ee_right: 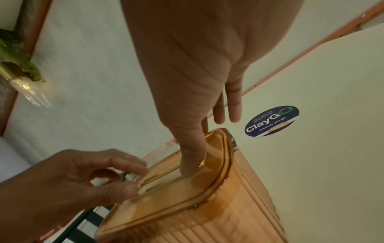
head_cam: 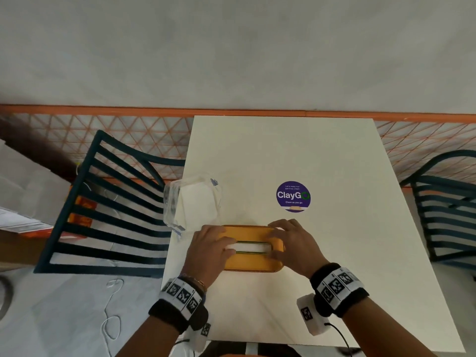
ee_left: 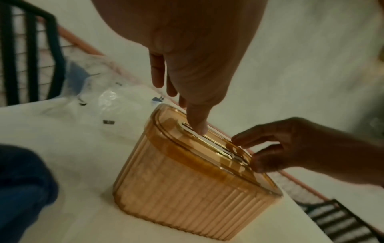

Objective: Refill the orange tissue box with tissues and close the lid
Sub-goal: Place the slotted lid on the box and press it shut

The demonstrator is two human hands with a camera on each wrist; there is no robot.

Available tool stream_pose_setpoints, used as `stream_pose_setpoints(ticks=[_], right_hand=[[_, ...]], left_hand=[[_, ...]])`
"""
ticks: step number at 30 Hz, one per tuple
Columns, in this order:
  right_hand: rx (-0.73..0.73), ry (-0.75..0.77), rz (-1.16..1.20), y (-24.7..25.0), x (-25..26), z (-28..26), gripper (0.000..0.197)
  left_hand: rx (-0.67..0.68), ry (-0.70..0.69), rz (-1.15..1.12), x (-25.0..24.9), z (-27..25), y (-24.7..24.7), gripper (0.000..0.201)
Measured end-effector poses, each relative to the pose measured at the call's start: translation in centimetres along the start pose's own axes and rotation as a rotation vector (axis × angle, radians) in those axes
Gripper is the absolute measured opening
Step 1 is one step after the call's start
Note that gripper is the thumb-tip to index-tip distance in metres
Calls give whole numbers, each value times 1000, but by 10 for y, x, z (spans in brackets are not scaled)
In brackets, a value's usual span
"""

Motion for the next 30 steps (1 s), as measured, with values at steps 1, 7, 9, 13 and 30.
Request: stream_pose_setpoints(ticks=[1,7,9,13,30], right_hand=[[-37,16,-1,2,2,-1,37],[-146,78,-34,5,19,1,15],[-142,113,-62,5,26,2,13],[-137,185,-103,2,34,4,9],[-142,300,-145,-12,50,0,10]], left_hand=[[23,-66,29,-6,6,-2,19],[99,-290,149,-27,28,-7,10],[118,-330,170,-31,30,-10,9],[153,-404,209,-44,34,-9,10],[242,-446,269,-55,43,-13,6]])
Point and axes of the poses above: each hand's wrist, its own z-axis towards the middle knuckle, its own y-axis out of the back of the hand, x = y × z, the point moved 10 cm from there along z, towards the middle knuckle, and after that the axes turned 15 degrees about -y, right-handed, at the moved point
